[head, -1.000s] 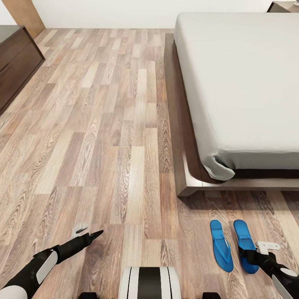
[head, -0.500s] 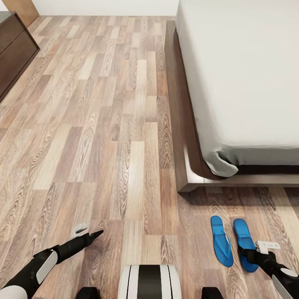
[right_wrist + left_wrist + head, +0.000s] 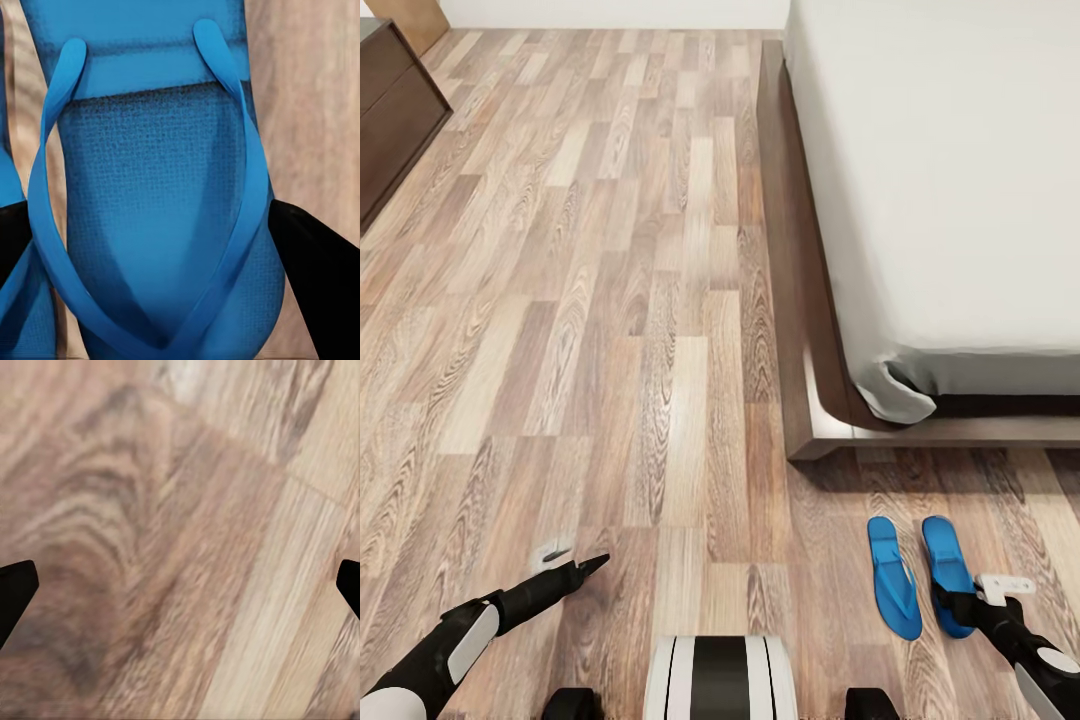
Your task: In the bedroom, move the book from the bed onto either nightstand, and place the two sandals side by side next to the bed.
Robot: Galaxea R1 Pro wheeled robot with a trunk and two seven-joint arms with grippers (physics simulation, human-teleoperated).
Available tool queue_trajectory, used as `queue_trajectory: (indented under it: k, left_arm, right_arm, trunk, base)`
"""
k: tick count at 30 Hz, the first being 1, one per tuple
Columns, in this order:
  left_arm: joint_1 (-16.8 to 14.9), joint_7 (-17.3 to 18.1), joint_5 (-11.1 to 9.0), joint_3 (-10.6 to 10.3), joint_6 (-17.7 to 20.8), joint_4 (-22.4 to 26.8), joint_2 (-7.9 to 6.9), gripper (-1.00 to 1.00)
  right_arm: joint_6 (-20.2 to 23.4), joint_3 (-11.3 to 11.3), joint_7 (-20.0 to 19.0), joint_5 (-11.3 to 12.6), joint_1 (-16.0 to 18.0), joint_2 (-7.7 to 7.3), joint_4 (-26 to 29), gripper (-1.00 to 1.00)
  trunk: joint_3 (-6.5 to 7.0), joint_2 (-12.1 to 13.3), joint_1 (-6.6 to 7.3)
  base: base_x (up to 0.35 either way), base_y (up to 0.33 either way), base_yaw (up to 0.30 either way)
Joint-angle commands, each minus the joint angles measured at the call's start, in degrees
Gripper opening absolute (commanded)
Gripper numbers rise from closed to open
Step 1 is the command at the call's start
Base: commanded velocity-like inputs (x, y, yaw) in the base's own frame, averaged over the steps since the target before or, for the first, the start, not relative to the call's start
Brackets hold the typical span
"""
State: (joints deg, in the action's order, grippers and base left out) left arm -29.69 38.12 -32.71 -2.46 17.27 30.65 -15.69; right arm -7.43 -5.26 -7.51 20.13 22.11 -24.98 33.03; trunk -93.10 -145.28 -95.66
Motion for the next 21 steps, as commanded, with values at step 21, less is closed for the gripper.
queue_trajectory:
  k: [21]
  left_arm:
    - [0.0, 0.0, -0.6, -0.2, 0.4, 0.0, -0.11, 1.0]
  right_arm:
    - [-0.3, -0.4, 0.1, 0.6, 0.0, -0.11, 0.0, -1.0]
  trunk:
    - [-2.92, -0.2, -0.32]
  base:
    - [0.009, 0.0, 0.0]
